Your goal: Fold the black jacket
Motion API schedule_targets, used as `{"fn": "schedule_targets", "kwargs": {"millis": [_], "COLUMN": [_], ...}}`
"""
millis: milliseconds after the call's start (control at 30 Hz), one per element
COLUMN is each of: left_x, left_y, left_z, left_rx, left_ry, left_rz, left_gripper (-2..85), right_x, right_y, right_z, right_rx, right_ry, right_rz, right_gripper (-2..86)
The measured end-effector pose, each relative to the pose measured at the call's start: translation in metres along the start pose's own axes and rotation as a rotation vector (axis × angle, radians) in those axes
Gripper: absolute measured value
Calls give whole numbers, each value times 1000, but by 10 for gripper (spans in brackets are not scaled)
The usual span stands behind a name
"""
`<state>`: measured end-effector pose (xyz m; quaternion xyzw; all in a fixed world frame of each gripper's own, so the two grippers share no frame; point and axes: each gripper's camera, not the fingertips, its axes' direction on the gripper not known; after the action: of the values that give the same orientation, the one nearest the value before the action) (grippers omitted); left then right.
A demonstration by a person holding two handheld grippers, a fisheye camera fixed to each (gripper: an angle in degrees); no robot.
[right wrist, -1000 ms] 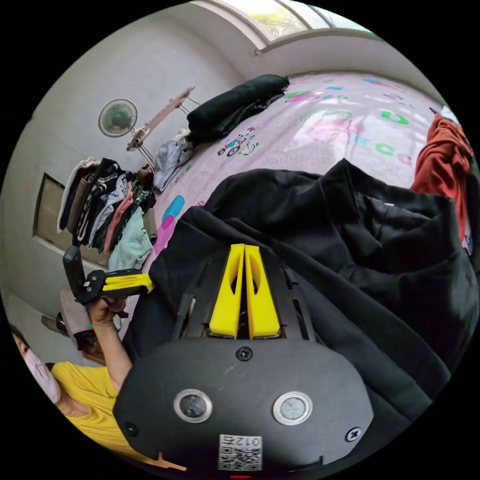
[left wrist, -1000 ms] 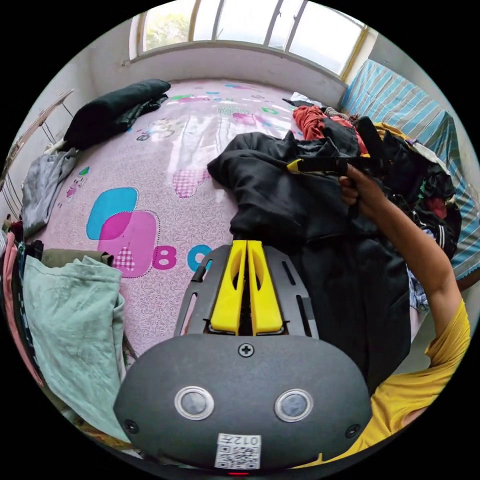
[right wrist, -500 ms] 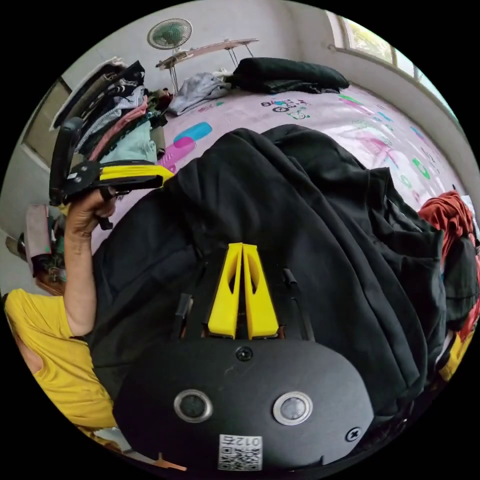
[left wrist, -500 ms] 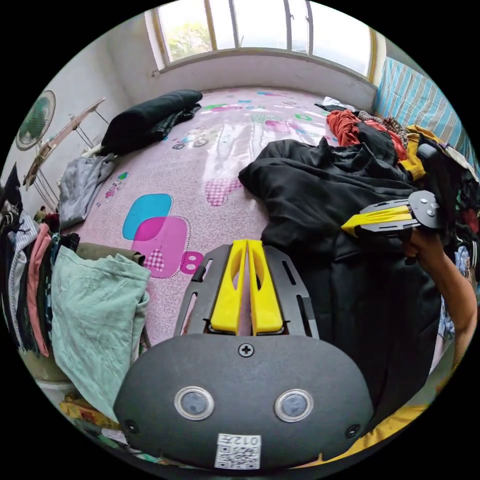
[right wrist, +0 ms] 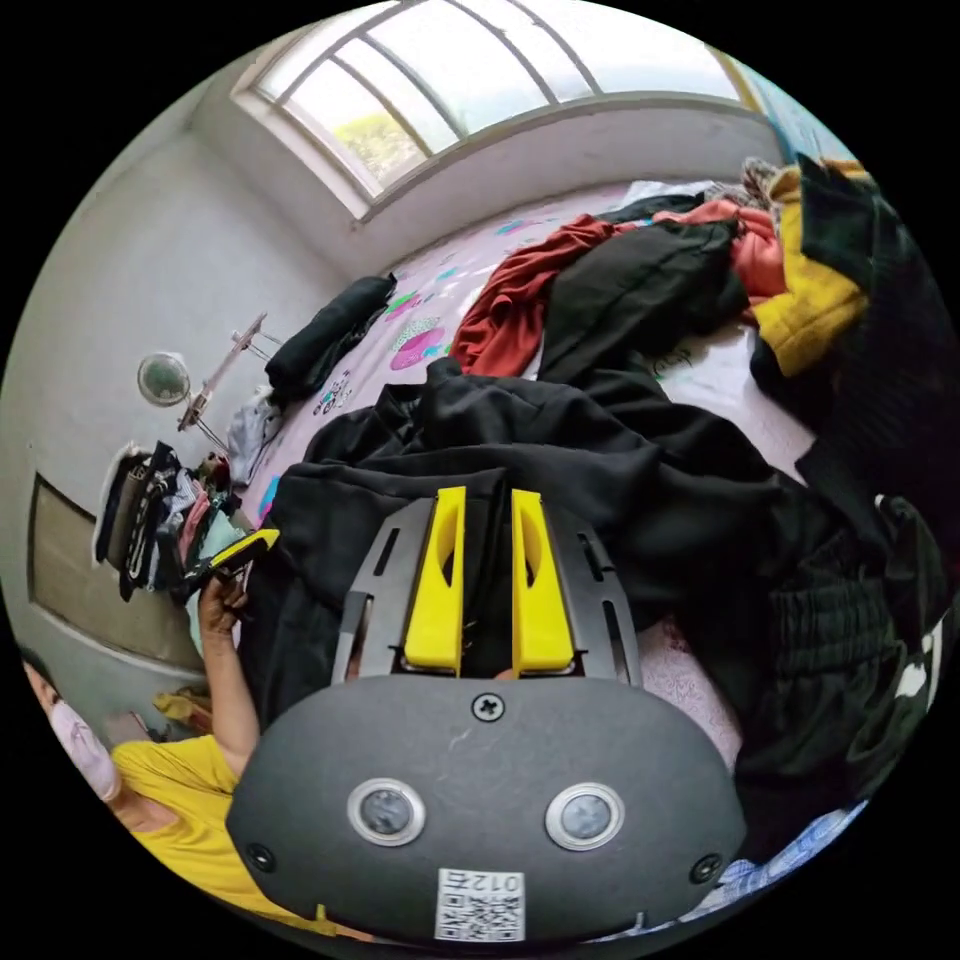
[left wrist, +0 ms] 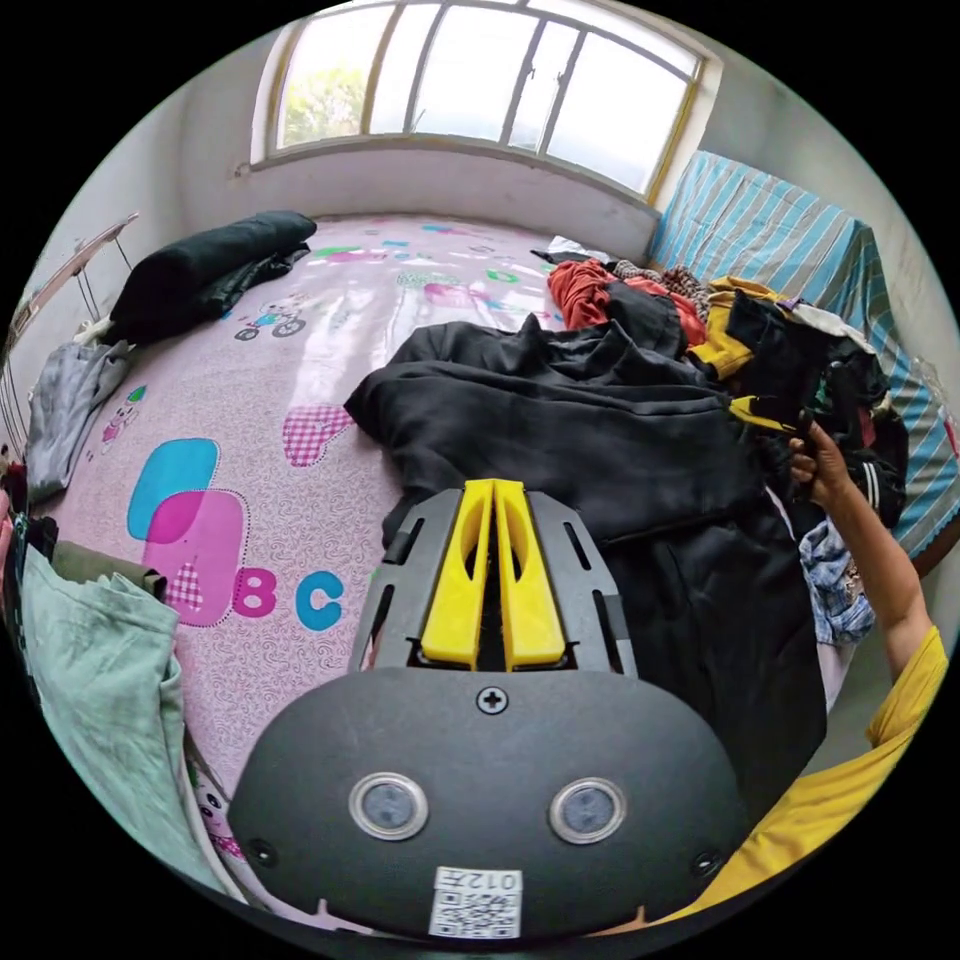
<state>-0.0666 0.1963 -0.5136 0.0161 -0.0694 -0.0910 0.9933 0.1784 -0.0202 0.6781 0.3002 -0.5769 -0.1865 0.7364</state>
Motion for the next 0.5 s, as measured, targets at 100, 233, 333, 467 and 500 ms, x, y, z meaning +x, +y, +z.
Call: {"fn": "schedule_targets", "kwargs": {"millis": [100,233,333,467,500], "left_x": [8,12,16,27,28], "left_y": [0,0,1,2,2], "left_z": [3,12,14,14,16], "left_rx": [4,-21,-5,57,52], "left_ry": [-27,-35,-48,-64,-66], "left_rz": [13,4,-4,0,2], "left_gripper": [4,4,3,3,3], "right_x": [-9,-32,-62,-93,-101], "right_y": [4,3,6,9,9], "right_z": [0,0,-19,-63,-70], "right_rx": [-31,-55,-41,32,37], "right_ry": [-66,-98,-78,-100,-106], "right_rz": [30,42,8,6,19], "right_gripper": [68,41,20,14,13]}}
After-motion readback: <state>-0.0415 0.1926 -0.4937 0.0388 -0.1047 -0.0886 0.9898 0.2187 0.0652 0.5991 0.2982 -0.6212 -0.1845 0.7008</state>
